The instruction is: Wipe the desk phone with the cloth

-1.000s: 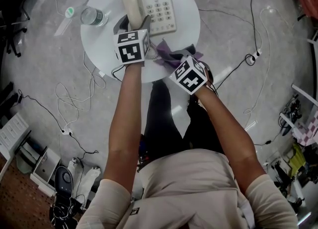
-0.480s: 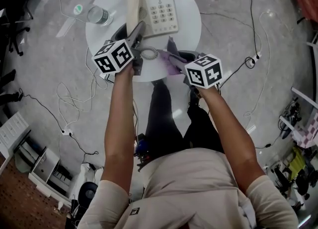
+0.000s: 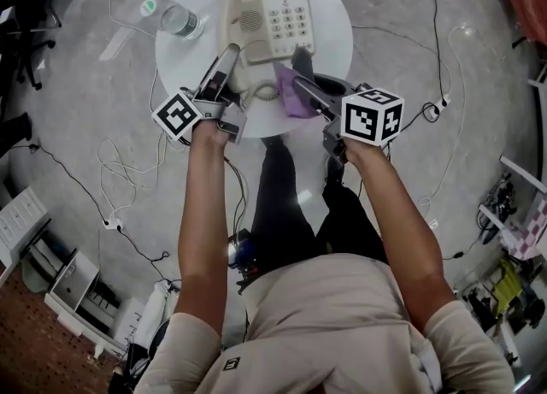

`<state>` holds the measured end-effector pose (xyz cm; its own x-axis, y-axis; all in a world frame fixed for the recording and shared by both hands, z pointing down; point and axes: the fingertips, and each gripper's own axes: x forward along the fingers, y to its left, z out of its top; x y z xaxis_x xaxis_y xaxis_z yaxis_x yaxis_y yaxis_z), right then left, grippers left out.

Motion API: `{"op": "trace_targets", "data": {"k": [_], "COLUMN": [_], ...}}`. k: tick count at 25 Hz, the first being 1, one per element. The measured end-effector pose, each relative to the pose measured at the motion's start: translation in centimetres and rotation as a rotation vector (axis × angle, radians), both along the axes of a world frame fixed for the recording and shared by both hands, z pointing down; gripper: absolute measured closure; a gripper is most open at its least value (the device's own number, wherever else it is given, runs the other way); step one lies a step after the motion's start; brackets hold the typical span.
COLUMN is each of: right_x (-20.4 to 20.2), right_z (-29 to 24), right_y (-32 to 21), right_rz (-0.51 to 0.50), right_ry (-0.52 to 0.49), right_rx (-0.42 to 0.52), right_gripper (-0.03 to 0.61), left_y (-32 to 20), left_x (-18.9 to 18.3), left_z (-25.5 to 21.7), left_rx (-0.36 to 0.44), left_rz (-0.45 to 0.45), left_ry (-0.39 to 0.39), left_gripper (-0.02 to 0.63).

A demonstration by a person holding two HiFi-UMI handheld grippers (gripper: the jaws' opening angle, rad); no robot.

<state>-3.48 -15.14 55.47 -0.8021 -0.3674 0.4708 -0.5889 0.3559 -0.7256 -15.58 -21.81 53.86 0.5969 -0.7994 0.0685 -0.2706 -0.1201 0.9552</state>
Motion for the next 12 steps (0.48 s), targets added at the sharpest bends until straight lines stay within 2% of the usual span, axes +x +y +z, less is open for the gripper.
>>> {"op": "trace_targets", "data": {"k": [3,5,7,9,12], "right_x": [-2.1,-3.9,-5.3,-5.9,-5.7], "right_z": [-3.4,-5.2,-6.3,-6.9,-7.5], "right_y": [-1.6,-2.1,-2.6,-3.8,-6.0], "right_rz": [0.023,0.003,-0.003,0.041,0.110], "right_ry": [-0.127,-0.183,-0.223,-0.256,-0.285], "right_rx": [0.036,0.056,0.056,0.052,0.078], "right_gripper": [0.503,0.503,0.503,0.503,0.503], "left_y": [0.9,1.7,2.8,3.9,4.6], "left_x": [0.3,1.1,2.4,3.7,4.4], "left_z": [-2.0,-3.3,-4.7,-5.8,-6.6], "left_rx": [0.022,0.037,0.057,0.073,0.084], "left_rz": [0.001,0.031,0.083,0.134,0.151], "left_ry": [0.145,0.198,0.216,0.219,0.243], "left_gripper": [0.388,0.389,0.390,0.388,0.388]}}
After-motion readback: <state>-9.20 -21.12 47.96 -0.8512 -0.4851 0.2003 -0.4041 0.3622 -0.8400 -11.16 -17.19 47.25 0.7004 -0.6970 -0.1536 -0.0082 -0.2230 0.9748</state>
